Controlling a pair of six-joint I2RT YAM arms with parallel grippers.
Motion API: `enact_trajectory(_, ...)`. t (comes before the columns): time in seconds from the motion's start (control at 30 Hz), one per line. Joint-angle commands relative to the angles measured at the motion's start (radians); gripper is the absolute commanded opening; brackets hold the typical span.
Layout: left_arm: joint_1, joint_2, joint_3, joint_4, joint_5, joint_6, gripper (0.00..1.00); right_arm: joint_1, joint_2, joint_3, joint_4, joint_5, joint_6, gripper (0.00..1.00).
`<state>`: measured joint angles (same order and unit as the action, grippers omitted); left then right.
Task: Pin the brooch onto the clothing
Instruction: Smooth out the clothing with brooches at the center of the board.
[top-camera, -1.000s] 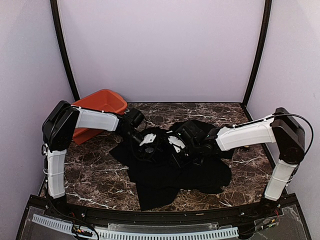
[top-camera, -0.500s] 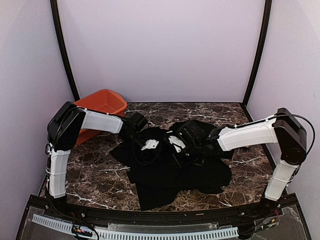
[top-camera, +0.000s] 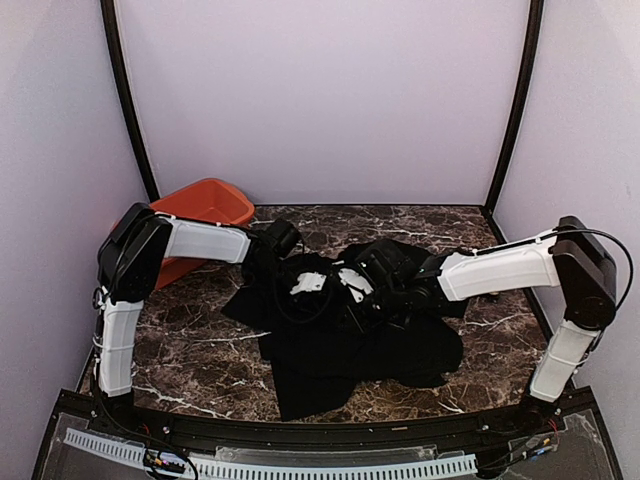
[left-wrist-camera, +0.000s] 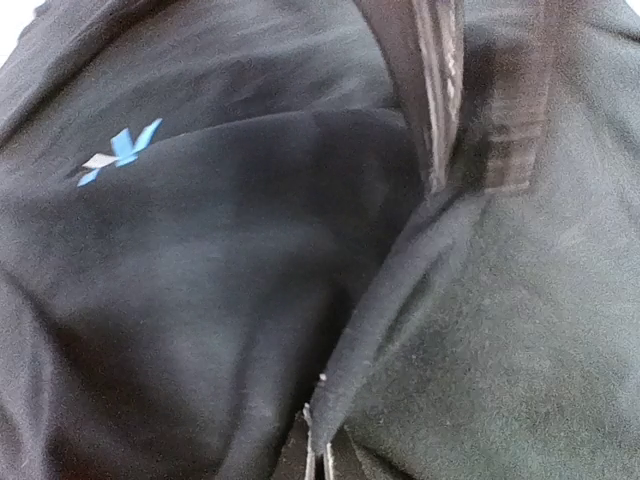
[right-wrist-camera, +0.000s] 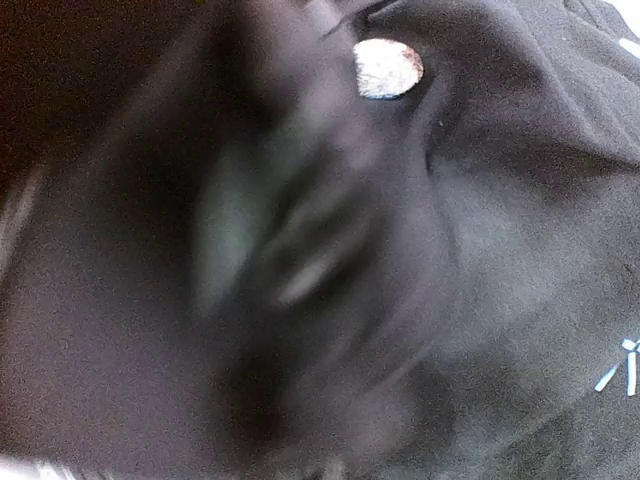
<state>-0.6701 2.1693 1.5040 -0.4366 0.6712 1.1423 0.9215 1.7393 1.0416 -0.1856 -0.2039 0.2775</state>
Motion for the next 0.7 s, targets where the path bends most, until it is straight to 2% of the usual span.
enact_trajectory(0.0, 0.060, -0.069, 0.023, 0.016, -0.105, -0.082, 0.01, -0.012, -0.012, 0.037, -0.048, 0.036, -0.057, 0.31)
enact_trajectory(0.03, 0.068, -0.099, 0.011, 0.020, -0.121, -0.081, 0.01, -0.013, -0.005, 0.050, -0.061, 0.039, -0.064, 0.38)
enact_trajectory(0.1, 0.073, -0.143, -0.023, 0.037, -0.147, -0.074, 0.01, -0.015, 0.010, 0.070, -0.070, 0.042, -0.072, 0.45)
enact_trajectory(0.2, 0.073, -0.185, -0.076, 0.066, -0.159, -0.063, 0.01, -0.016, 0.034, 0.089, -0.075, 0.040, -0.073, 0.47)
enact_trajectory(0.4, 0.073, -0.193, -0.083, 0.073, -0.163, -0.063, 0.01, -0.016, 0.084, 0.109, -0.090, 0.048, -0.048, 0.47)
enact_trajectory(0.47, 0.074, -0.194, -0.083, 0.072, -0.166, -0.062, 0.01, -0.016, 0.092, 0.109, -0.091, 0.054, -0.045, 0.41)
enact_trajectory(0.5, 0.073, -0.194, -0.083, 0.073, -0.166, -0.062, 0.01, -0.016, 0.096, 0.109, -0.092, 0.056, -0.044, 0.33)
enact_trajectory(0.57, 0.074, -0.196, -0.083, 0.073, -0.173, -0.062, 0.01, -0.016, 0.092, 0.110, -0.096, 0.056, -0.044, 0.08)
enact_trajectory(0.6, 0.074, -0.197, -0.085, 0.074, -0.185, -0.061, 0.01, -0.016, 0.084, 0.106, -0.095, 0.060, -0.044, 0.00)
enact_trajectory(0.67, 0.076, -0.203, -0.089, 0.078, -0.217, -0.057, 0.01, -0.018, 0.052, 0.100, -0.107, 0.087, -0.060, 0.00)
